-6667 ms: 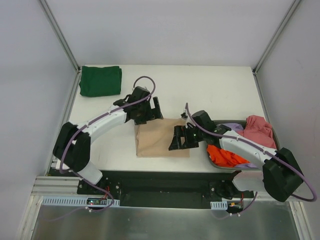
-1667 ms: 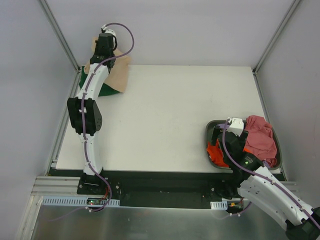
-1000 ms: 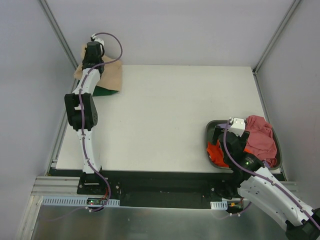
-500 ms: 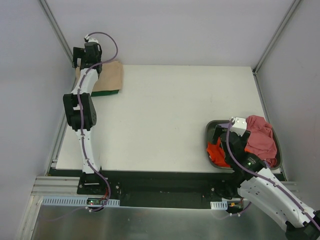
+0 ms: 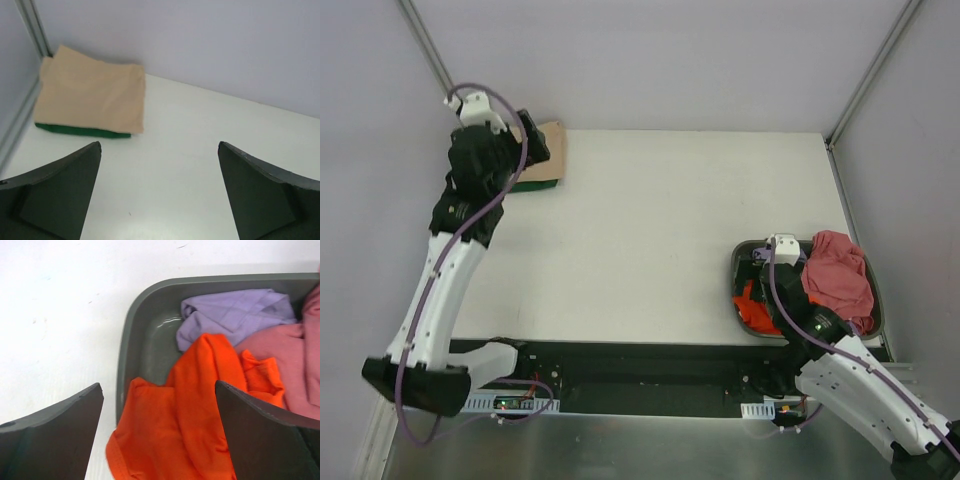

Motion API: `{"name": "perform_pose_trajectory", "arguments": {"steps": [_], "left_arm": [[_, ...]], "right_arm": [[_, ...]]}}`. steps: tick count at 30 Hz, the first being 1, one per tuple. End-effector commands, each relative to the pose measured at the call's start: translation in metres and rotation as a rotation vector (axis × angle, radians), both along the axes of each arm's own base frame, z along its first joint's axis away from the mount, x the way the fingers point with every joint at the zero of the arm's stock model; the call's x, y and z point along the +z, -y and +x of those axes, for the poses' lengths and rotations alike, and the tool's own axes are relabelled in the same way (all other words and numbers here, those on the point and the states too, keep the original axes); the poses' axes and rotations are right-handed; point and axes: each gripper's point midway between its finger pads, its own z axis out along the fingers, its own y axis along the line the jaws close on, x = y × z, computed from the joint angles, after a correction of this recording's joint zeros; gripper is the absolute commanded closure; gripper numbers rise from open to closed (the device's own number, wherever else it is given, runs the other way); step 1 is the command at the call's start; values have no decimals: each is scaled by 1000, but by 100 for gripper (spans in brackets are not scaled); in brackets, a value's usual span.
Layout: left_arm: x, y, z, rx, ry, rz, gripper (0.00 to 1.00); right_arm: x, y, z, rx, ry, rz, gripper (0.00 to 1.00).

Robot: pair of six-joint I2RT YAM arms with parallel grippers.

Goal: Fold and stack the t-shirts
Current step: Put the neatly folded tshirt into the corner of the board with the left arm

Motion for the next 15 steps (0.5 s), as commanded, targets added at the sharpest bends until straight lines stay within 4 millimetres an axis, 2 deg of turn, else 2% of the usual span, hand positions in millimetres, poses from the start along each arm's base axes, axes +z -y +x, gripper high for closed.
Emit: {"name": "perform_pose_trajectory", "arguments": {"steps": [1, 4, 8, 9, 11, 14, 15], "left_arm": [[-88, 37, -54, -33, -163, -236, 1], [-137, 54, -93, -71, -231, -332, 1], [-217, 61, -140, -76, -344, -417, 1], [-245, 63, -152, -82, -389, -421, 1], [-269, 59, -165, -82, -411, -407, 1], [-289, 51, -178, -84, -417, -364, 1], [-290, 49, -179, -72, -402, -376, 1]], "right_arm": [[14, -29, 0, 134, 29, 104, 4], [16, -51, -4, 248, 33, 165, 4], [16, -75, -9, 361, 38, 235, 4], [14, -78, -9, 373, 38, 244, 4], [12, -82, -8, 388, 39, 250, 4], [8, -84, -5, 385, 40, 250, 4], [5, -84, -4, 383, 40, 247, 4]]}}
